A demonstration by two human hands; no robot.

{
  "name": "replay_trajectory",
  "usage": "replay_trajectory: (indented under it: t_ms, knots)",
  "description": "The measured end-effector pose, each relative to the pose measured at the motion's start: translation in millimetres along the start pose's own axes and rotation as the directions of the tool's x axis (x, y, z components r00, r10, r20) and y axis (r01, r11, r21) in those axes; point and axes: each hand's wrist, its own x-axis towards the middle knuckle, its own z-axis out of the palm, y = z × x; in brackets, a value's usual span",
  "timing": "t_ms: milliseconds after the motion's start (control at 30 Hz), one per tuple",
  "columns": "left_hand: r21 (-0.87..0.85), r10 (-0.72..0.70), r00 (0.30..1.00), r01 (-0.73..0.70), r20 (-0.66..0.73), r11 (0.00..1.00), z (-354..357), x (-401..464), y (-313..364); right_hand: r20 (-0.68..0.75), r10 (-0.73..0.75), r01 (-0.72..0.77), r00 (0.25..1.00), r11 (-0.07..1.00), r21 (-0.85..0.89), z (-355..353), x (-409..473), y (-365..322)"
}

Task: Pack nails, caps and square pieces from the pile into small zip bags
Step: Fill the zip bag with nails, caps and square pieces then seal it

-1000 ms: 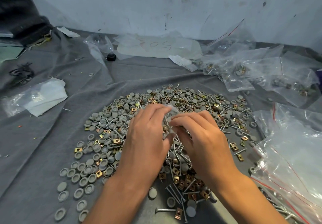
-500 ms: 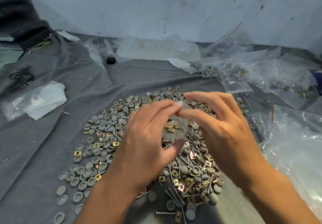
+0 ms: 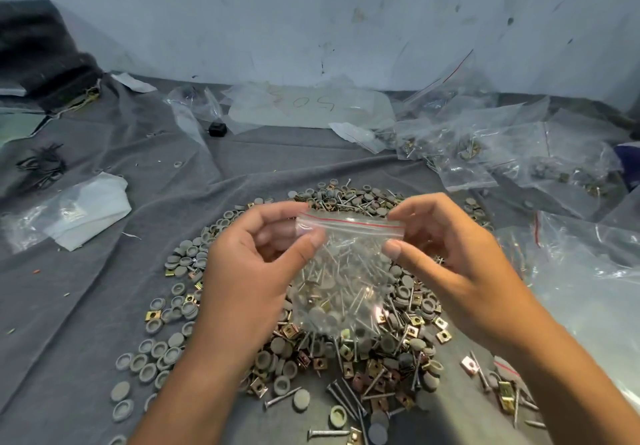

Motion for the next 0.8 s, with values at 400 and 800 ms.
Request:
replay_trajectory:
  t_ms: [400,800]
  knots:
    - [-0.109,-0.077,0.997,0.079,0.021,0.991,1.6,2.4,3.8,-0.077,0.078,-0.055,0.994,0.962,0.267,5.4,3.3,12.1]
    - [-0.095,-0.068,0.995,0.076,0.079,0.993,9.1,-0.7,4.6,-0.163,0.021,0.033,0.986,0.946,0.323,32.0,-1.5,5.0]
